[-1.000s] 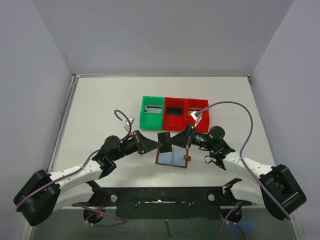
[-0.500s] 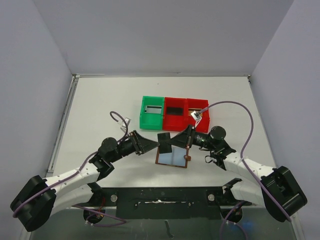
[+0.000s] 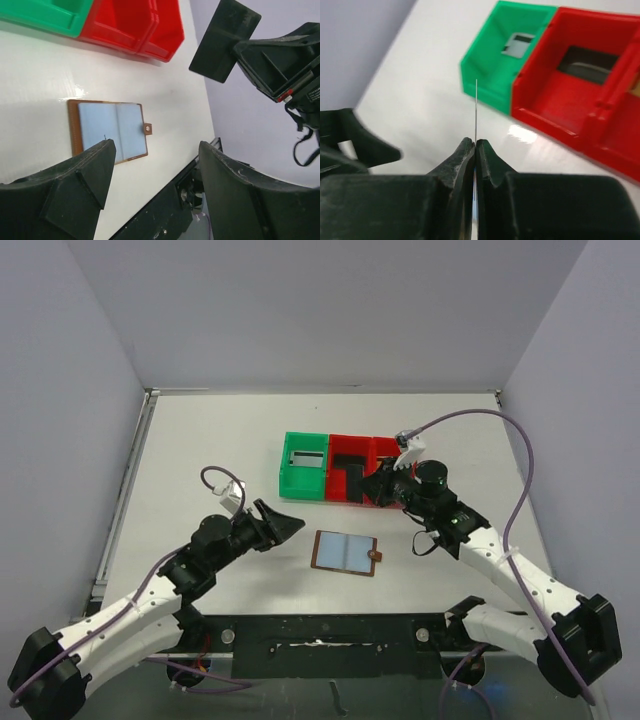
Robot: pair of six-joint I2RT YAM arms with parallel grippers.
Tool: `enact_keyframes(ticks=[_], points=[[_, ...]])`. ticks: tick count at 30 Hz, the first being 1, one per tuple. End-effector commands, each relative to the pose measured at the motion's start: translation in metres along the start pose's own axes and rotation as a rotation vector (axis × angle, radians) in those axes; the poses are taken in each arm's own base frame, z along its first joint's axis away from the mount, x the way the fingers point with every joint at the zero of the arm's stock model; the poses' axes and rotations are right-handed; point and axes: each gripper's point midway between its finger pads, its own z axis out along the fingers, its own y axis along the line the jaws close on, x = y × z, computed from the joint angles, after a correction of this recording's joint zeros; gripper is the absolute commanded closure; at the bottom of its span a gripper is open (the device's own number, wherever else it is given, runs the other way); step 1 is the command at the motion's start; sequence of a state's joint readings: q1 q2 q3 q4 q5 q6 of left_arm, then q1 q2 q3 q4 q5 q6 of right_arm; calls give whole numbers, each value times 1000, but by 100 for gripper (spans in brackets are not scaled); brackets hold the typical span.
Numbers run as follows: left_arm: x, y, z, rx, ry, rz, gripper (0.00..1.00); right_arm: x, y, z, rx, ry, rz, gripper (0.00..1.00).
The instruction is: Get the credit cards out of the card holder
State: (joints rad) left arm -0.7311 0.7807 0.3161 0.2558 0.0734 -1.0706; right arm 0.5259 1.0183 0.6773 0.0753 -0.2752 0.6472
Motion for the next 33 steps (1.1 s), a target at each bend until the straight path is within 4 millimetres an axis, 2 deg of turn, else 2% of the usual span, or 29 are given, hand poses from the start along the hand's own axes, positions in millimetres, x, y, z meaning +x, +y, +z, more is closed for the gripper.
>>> enact_keyframes(ticks=[1,7,11,14,21,24,28,33], points=[[-23,6,-8,-104,-82,48,31,-24,-49,4,317,-5,-360,100],[-32,12,-20,-153,-122,66,28,-52,-67,32,507,14,-761,100],[-35,14,-25,-178,-122,94,28,-60,-72,54,490,46,-955,100],[-35,16,-26,-197,-112,115,28,-57,-73,71,446,105,-1066,100],[-34,21,-25,-231,-78,171,27,-56,-83,100,218,188,-1069,100],[-33,24,-24,-241,-66,181,26,-54,-91,108,158,237,-1083,100],[-34,28,-24,-246,-60,190,26,-38,-97,117,75,346,-1146,100],[-37,30,-25,-251,-57,204,26,-29,-119,121,64,453,-1180,100]])
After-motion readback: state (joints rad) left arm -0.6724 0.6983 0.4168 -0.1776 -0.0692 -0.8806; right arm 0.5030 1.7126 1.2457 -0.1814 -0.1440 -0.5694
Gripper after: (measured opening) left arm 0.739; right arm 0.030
